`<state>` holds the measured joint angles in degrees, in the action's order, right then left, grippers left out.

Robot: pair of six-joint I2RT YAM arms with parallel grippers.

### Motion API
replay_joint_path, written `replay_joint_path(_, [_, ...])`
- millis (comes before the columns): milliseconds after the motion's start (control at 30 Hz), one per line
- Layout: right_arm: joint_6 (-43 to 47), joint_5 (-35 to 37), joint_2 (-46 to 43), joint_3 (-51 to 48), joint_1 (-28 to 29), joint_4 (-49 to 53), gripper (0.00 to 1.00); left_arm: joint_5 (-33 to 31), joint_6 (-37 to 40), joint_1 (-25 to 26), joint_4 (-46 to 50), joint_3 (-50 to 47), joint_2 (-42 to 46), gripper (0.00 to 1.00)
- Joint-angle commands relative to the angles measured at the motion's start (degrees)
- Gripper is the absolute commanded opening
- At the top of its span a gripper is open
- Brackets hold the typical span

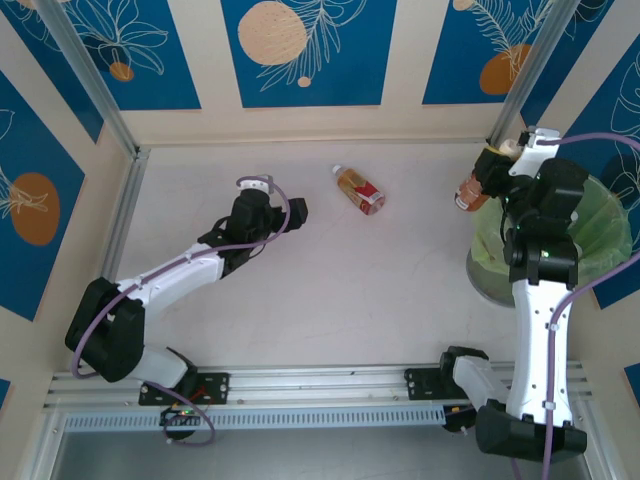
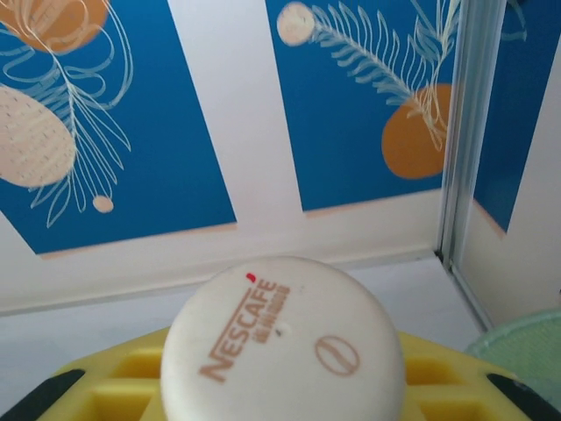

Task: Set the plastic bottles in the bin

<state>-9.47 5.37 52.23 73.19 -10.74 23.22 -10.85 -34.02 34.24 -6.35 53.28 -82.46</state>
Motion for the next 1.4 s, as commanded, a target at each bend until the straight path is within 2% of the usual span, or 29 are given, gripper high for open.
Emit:
replay_joint_path(0, [3.9,7.3,-1.6,1.3,-0.7,-2.7,0.00,-0.4,0.3,-0.3,0.5,1.5,-1.1,1.00])
replay_joint_path(100, [9.0,19.4,-1.0,1.0,-1.7,-3.0,0.00,0.2,0.1,-0.4,0.5,1.7,-1.7,1.00])
replay_joint_path(133, [10.6,21.3,-0.6,0.8,-2.2,-2.8,0.00,0.2,0.0,-0.3,0.5,1.8,-2.0,1.00])
replay_joint_path(233, [13.6,24.3,0.8,-0.3,-2.7,-0.9,0.00,0.4,-0.1,-0.4,0.5,2.3,-2.7,1.00])
replay_joint_path(367, [11.8,26.1,2.1,-2.9,-2.6,1.0,0.00,1.4,-0.6,-0.4,0.6,3.2,-3.9,1.00])
replay_joint_path(500, [7.6,16.9,3.1,-2.9,-2.5,6.3,0.00,1.9,-0.7,-0.3,1.0,3.9,-4.7,1.00])
replay_joint_path(733, [4.4,3.4,2.4,-1.6,-1.9,7.9,0.00,1.8,-1.5,-0.4,1.1,3.6,-5.5,1.00])
replay_joint_path(967, [3.3,4.0,1.7,-0.8,-2.0,7.7,0.00,1.6,-1.7,-0.3,1.0,3.4,-5.9,1.00])
replay_joint_path(1033, [4.5,8.0,1.1,-1.2,-1.9,5.9,0.00,1.4,-1.5,-0.4,1.2,3.6,-6.0,1.00])
replay_joint_path(1233, [16.7,31.6,2.6,-3.0,-2.9,-7.6,0.00,1.8,-1.0,-0.3,1.6,4.8,-6.7,1.00])
replay_joint_path(1367, [17.5,34.1,4.6,-4.2,-7.0,-10.8,0.00,3.0,-1.2,-0.3,2.2,6.3,-7.4,1.00])
